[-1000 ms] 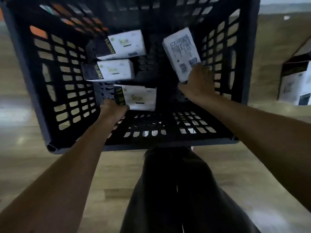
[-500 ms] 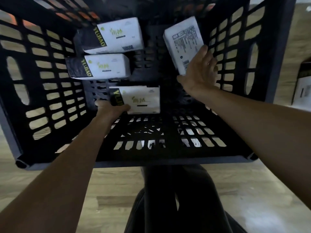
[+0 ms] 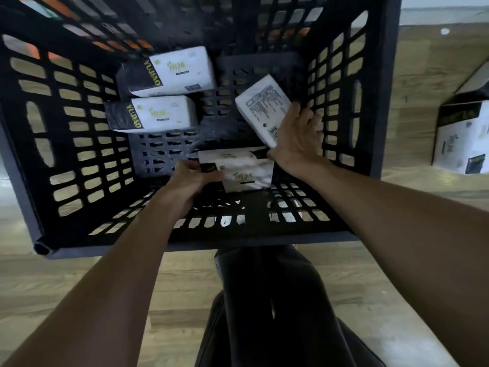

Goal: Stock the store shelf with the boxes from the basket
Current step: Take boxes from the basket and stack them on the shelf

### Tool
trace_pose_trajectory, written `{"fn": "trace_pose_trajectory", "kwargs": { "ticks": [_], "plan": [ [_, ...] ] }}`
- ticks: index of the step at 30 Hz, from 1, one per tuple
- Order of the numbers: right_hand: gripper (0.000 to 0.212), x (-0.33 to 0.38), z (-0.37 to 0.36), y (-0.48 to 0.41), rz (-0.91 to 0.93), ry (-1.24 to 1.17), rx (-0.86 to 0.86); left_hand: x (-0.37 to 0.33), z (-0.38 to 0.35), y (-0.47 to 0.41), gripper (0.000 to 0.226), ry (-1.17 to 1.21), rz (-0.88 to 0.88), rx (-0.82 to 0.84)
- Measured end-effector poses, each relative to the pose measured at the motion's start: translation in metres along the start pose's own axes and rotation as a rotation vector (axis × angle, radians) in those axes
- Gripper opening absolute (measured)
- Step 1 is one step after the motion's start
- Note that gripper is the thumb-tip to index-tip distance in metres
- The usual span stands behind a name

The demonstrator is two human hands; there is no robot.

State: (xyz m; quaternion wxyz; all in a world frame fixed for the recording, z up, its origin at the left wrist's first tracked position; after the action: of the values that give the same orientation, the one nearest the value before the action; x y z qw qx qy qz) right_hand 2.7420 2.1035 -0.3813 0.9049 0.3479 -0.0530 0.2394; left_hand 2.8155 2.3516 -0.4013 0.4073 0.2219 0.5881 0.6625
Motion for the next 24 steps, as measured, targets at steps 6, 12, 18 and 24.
{"fn": "trace_pose_trajectory", "kwargs": {
  "ticks": [6, 12, 18, 24],
  "plan": [
    [0.104, 0.012, 0.031, 0.027, -0.001, -0.073, 0.116, -0.02, -0.006, 0.044, 0.064, -0.335, -0.121, 0.059],
    [0.091, 0.051, 0.083, 0.074, 0.011, -0.148, 0.128, -0.075, -0.008, 0.119, 0.061, -0.58, -0.278, -0.033],
    [0.096, 0.075, 0.193, 0.125, 0.032, -0.216, 0.096, -0.113, 0.046, 0.216, 0.033, -0.567, -0.318, -0.086],
    [0.088, 0.12, 0.347, 0.208, 0.117, -0.218, 0.052, -0.182, 0.107, 0.367, 0.032, -0.594, -0.369, -0.126]
  ]
}}
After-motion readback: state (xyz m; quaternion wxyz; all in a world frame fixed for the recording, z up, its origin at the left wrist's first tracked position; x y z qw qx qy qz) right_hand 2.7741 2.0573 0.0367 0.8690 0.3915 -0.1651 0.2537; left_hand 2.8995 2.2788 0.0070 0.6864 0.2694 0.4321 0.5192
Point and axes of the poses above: each hand's wrist, its own y-axis away from the middle knuckle, its own z-axis out of the back of the hand, x = y × z, the point moved 10 cm from there along -y, towards the middle knuckle, and after that the axes turned 14 degrees about -y, right-handed, at the moved point
